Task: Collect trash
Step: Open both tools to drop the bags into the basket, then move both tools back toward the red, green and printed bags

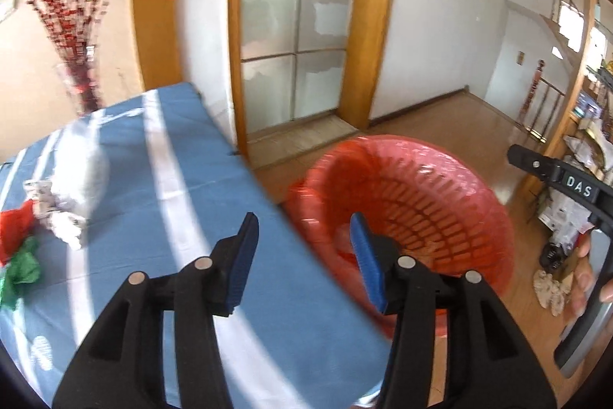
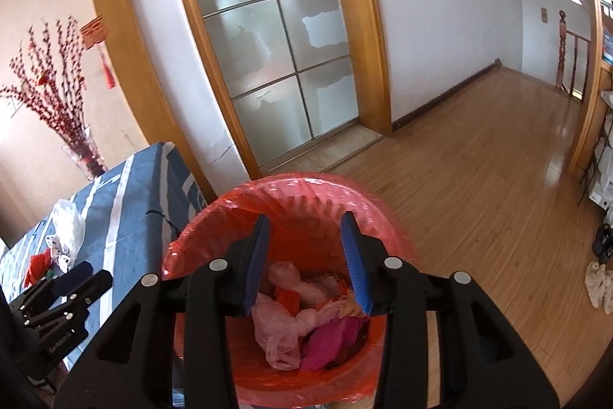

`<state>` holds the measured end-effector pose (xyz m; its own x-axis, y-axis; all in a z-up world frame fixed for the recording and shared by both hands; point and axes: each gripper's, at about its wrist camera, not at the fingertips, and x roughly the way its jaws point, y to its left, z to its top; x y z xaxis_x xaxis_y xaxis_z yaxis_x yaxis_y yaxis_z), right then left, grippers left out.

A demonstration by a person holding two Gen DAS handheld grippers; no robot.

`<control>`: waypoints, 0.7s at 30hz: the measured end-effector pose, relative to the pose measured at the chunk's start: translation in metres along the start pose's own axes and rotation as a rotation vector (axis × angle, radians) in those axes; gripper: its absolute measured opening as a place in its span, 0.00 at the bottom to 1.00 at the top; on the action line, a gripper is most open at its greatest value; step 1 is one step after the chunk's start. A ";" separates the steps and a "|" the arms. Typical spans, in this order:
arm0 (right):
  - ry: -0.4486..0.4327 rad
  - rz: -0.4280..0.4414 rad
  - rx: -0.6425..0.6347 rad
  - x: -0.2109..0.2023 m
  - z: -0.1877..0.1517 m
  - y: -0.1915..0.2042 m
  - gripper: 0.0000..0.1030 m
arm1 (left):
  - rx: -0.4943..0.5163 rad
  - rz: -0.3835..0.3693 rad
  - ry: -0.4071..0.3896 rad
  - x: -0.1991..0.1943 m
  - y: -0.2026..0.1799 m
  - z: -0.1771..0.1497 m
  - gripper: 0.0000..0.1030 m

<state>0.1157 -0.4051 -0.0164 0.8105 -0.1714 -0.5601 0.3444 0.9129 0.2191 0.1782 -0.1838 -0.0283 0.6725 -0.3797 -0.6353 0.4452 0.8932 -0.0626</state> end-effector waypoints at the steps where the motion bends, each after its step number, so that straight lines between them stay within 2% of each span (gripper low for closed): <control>1: 0.001 0.010 -0.011 0.001 0.000 0.007 0.39 | -0.008 0.010 -0.005 -0.003 0.007 0.000 0.49; 10: 0.017 0.124 -0.126 0.008 -0.004 0.088 0.39 | -0.086 0.156 -0.063 -0.038 0.091 -0.006 0.52; 21: 0.089 0.346 -0.303 0.034 -0.029 0.232 0.39 | -0.245 0.379 -0.088 -0.086 0.227 -0.030 0.52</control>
<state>0.2095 -0.1880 -0.0073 0.8047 0.1831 -0.5647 -0.1040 0.9800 0.1695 0.2042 0.0588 -0.0108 0.8131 -0.0249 -0.5816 0.0126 0.9996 -0.0253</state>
